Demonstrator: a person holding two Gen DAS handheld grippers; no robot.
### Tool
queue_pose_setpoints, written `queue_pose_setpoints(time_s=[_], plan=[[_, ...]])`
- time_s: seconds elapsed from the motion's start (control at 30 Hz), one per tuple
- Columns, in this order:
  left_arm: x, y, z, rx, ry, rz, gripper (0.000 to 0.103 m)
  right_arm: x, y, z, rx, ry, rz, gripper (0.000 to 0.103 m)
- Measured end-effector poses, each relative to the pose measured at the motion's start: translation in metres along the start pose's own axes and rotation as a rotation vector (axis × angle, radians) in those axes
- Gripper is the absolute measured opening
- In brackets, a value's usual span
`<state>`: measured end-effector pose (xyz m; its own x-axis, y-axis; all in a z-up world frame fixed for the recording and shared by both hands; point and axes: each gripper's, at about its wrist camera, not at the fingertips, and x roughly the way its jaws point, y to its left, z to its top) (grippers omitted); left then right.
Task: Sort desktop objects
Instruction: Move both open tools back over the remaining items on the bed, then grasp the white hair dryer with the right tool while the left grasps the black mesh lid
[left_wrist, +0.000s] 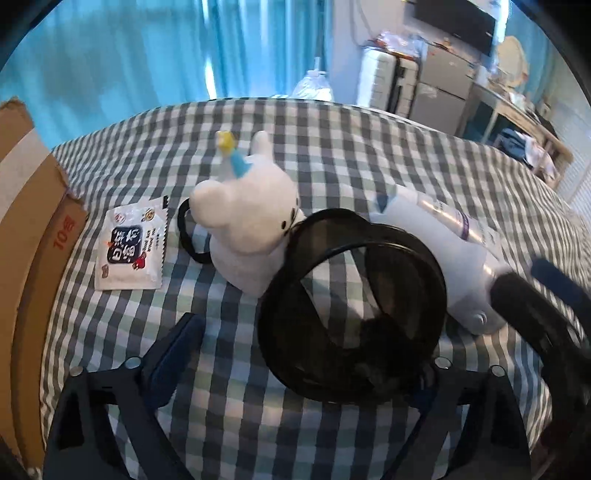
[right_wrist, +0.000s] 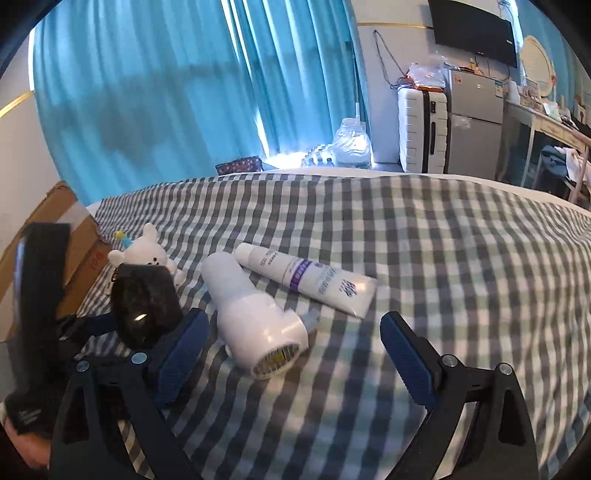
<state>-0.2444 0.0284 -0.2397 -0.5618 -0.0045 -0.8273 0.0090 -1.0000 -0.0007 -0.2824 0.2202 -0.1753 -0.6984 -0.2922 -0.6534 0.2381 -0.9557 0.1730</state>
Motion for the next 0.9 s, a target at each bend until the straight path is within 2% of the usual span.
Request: queue_pose_setpoints(time_s=[0.1, 0.17, 0.23, 0.37, 0.43, 0.63, 0.7, 0.77, 0.83, 0.9], plan=[[-0.004, 0.003, 0.001, 0.013, 0.007, -0.024, 0.084, 0.007, 0.003, 0.004, -0.010, 0.003, -0.005, 0.095], [-0.015, 0.013, 0.000, 0.014, 0.008, -0.031, 0.069, 0.012, 0.004, 0.005, -0.010, 0.015, -0.008, 0.095], [-0.019, 0.020, 0.004, 0.010, 0.013, -0.041, 0.059, 0.018, 0.006, 0.003, -0.006, 0.039, -0.004, 0.094], [-0.028, 0.030, 0.001, 0.005, 0.020, -0.057, 0.045, 0.020, 0.015, 0.001, -0.033, 0.079, 0.018, 0.067], [-0.030, 0.035, 0.000, 0.007, 0.019, -0.062, 0.040, 0.016, 0.021, 0.000, -0.052, 0.090, -0.007, 0.067], [-0.046, 0.042, -0.008, 0.007, 0.015, -0.081, 0.041, -0.007, 0.021, -0.016, -0.009, 0.134, -0.011, 0.067], [-0.051, 0.044, -0.010, 0.010, 0.018, -0.106, 0.050, -0.018, 0.015, -0.020, 0.017, 0.145, -0.029, 0.067], [-0.054, 0.044, -0.009, 0.024, 0.000, -0.115, 0.071, -0.028, 0.006, -0.019, 0.042, 0.148, -0.071, 0.067], [-0.055, 0.040, -0.007, 0.054, -0.025, -0.130, 0.084, -0.036, -0.007, -0.021, 0.078, 0.148, -0.097, 0.067], [-0.053, 0.033, -0.004, 0.096, -0.045, -0.121, 0.088, -0.042, -0.022, -0.022, 0.128, 0.145, -0.119, 0.067]])
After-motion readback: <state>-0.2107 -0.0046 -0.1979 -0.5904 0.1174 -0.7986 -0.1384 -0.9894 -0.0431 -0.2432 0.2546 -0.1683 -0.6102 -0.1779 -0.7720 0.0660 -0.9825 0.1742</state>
